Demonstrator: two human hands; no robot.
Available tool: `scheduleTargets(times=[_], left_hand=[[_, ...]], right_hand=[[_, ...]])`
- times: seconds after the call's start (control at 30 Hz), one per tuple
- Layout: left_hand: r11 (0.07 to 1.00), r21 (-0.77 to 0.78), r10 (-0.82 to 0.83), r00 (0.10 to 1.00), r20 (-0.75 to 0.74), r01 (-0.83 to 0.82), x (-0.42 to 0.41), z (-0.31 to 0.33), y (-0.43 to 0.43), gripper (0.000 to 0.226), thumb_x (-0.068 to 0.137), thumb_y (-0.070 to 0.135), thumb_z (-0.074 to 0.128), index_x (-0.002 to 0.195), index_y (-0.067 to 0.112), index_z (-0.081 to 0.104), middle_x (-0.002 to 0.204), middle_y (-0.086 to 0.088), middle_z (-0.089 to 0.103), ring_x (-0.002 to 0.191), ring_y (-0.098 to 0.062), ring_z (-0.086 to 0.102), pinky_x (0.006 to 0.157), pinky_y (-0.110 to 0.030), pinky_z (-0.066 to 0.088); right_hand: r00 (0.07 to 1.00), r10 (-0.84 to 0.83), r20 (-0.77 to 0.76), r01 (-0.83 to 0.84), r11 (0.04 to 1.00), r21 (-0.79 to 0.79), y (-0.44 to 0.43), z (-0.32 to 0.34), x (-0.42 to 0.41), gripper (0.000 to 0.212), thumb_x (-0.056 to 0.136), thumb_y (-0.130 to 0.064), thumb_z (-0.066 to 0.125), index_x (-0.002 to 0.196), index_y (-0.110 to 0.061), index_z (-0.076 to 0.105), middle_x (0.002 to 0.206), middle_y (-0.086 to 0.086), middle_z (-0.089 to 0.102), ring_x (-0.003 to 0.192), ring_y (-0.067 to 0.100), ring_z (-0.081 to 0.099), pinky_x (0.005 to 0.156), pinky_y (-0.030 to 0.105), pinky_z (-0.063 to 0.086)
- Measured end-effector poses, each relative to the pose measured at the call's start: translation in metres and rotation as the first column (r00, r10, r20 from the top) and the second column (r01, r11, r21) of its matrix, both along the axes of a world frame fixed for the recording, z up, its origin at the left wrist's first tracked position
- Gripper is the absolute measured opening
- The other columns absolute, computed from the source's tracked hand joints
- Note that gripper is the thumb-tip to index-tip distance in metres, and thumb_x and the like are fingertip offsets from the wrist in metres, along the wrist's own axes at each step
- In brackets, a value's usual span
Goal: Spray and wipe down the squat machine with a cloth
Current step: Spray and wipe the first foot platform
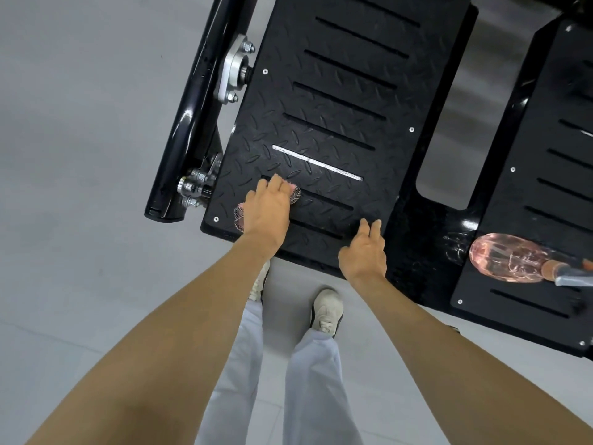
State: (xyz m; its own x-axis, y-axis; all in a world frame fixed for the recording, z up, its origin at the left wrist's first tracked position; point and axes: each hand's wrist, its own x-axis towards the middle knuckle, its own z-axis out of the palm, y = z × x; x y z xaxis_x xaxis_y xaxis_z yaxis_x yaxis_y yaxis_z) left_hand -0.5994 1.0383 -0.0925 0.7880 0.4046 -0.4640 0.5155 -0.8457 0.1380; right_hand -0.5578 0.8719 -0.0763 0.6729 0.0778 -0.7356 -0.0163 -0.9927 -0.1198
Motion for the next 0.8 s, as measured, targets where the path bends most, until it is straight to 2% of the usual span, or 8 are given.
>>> scheduleTargets(times=[0.1, 0.17, 0.3, 0.37, 0.43, 0.57, 0.67, 0.8], left_hand=[[1.0, -0.021, -0.006, 1.0, -0.001, 0.006, 0.009, 0.001, -0.017, 0.059, 0.084, 0.001, 0.059, 0.138, 0.016, 0.041, 0.138, -0.002, 0.04, 0.12, -0.025, 0.041, 0.094, -0.036, 0.04], [0.995, -0.072, -0.07, 0.998, 0.007, 0.07, 0.017, 0.004, -0.034, 0.063, 0.084, 0.002, 0.06, 0.14, 0.019, 0.038, 0.141, -0.003, 0.038, 0.121, -0.025, 0.04, 0.095, -0.036, 0.039], [0.934, -0.202, -0.301, 0.954, -0.003, 0.294, 0.03, 0.006, -0.084, 0.071, 0.086, 0.009, 0.062, 0.146, 0.02, 0.026, 0.154, -0.004, 0.019, 0.129, -0.025, 0.032, 0.1, -0.037, 0.036], [0.93, -0.22, -0.306, 0.952, -0.026, 0.293, 0.032, 0.004, -0.097, 0.072, 0.089, 0.014, 0.061, 0.149, 0.019, 0.022, 0.156, -0.004, 0.014, 0.134, -0.024, 0.027, 0.104, -0.039, 0.034], [0.922, -0.19, -0.346, 0.938, -0.021, 0.336, 0.031, 0.004, -0.096, 0.071, 0.089, 0.011, 0.059, 0.149, 0.018, 0.021, 0.157, -0.003, 0.013, 0.135, -0.024, 0.026, 0.104, -0.04, 0.034], [0.85, -0.04, -0.526, 0.85, -0.02, 0.525, 0.024, 0.011, -0.054, 0.075, 0.082, 0.0, 0.058, 0.147, 0.014, 0.023, 0.153, -0.003, 0.016, 0.126, -0.024, 0.035, 0.101, -0.039, 0.038], [0.88, 0.013, -0.474, 0.879, -0.057, 0.475, 0.01, 0.015, -0.013, 0.08, 0.075, -0.006, 0.06, 0.145, 0.016, 0.027, 0.148, 0.001, 0.02, 0.118, -0.022, 0.039, 0.1, -0.037, 0.041], [0.953, 0.07, -0.29, 0.954, -0.079, 0.296, -0.012, 0.011, 0.033, 0.077, 0.079, -0.007, 0.057, 0.145, 0.021, 0.028, 0.153, 0.006, 0.02, 0.115, -0.024, 0.042, 0.096, -0.038, 0.042]], right_hand=[[1.0, 0.012, -0.008, -0.012, 1.0, 0.001, -0.006, -0.001, 0.005, 0.072, 0.093, -0.01, 0.049, 0.152, -0.009, 0.009, 0.16, 0.009, -0.004, 0.146, 0.026, 0.009, 0.116, 0.042, 0.025], [0.999, 0.028, -0.028, -0.028, 1.0, 0.002, -0.01, 0.0, 0.008, 0.07, 0.094, -0.011, 0.047, 0.152, -0.009, 0.009, 0.16, 0.007, -0.004, 0.146, 0.025, 0.009, 0.115, 0.042, 0.026], [0.996, 0.068, -0.06, -0.066, 0.998, 0.019, -0.018, -0.001, 0.011, 0.071, 0.093, -0.014, 0.05, 0.152, -0.01, 0.011, 0.161, 0.004, -0.004, 0.145, 0.024, 0.016, 0.113, 0.043, 0.029], [0.996, 0.072, -0.061, -0.07, 0.997, 0.038, -0.021, -0.001, 0.011, 0.069, 0.093, -0.02, 0.051, 0.152, -0.012, 0.015, 0.161, 0.003, -0.002, 0.144, 0.023, 0.02, 0.113, 0.044, 0.029], [0.993, 0.093, -0.078, -0.09, 0.995, 0.042, -0.025, 0.0, 0.011, 0.069, 0.092, -0.016, 0.051, 0.151, -0.01, 0.016, 0.161, 0.002, -0.003, 0.143, 0.024, 0.022, 0.114, 0.043, 0.027], [0.985, 0.144, -0.097, -0.143, 0.989, 0.022, -0.027, 0.001, 0.012, 0.07, 0.092, -0.009, 0.046, 0.152, -0.007, 0.01, 0.16, 0.004, -0.009, 0.144, 0.026, 0.02, 0.118, 0.042, 0.019], [0.987, 0.127, -0.097, -0.124, 0.992, 0.031, -0.024, 0.001, 0.014, 0.07, 0.094, -0.009, 0.046, 0.153, -0.009, 0.008, 0.16, 0.007, -0.008, 0.145, 0.027, 0.017, 0.118, 0.042, 0.018], [0.991, 0.098, -0.092, -0.095, 0.995, 0.043, -0.017, 0.003, 0.014, 0.071, 0.094, -0.01, 0.047, 0.153, -0.012, 0.008, 0.16, 0.012, -0.004, 0.144, 0.031, 0.017, 0.116, 0.043, 0.023]])
